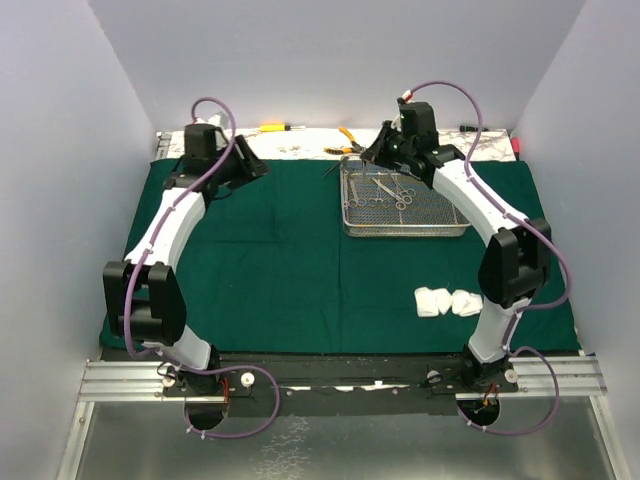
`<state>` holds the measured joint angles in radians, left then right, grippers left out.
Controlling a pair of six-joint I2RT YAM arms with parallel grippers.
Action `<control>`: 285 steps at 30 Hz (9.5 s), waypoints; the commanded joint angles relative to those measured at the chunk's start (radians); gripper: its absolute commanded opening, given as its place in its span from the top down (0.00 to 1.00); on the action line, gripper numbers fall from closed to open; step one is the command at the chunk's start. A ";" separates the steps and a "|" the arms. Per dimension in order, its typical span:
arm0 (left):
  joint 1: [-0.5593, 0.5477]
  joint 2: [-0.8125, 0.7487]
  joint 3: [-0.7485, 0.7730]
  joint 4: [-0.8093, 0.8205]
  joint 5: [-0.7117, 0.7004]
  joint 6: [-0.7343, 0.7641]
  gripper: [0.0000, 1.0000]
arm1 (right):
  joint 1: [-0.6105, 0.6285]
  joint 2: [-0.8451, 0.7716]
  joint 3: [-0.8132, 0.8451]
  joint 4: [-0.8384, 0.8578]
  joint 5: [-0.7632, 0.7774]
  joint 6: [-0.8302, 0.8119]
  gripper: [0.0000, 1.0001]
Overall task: Open and lay out the surgical kit
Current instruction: Pick up the medical item from the container, then place the medical item in the surgical kit, then pick up the medical item from the container, then place the medical item in the surgical kit.
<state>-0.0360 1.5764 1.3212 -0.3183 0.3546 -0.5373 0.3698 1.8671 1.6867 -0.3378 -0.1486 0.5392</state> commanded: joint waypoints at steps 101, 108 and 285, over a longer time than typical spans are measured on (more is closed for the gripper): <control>-0.533 -0.383 -0.379 0.028 0.011 -0.026 0.41 | 0.144 -0.654 -0.619 -0.347 0.136 0.095 0.99; -0.525 -0.395 -0.413 -0.002 -0.135 -0.009 0.41 | 0.299 -0.600 -0.818 -0.347 0.310 0.180 0.99; -0.166 -0.270 -0.074 0.124 0.754 -0.195 0.65 | 0.109 -0.337 -0.320 0.713 -0.584 0.337 0.99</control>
<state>-0.1886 1.3628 1.2667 -0.2291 1.0359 -0.7082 0.4774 1.5703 1.3930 0.2852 -0.7094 0.8146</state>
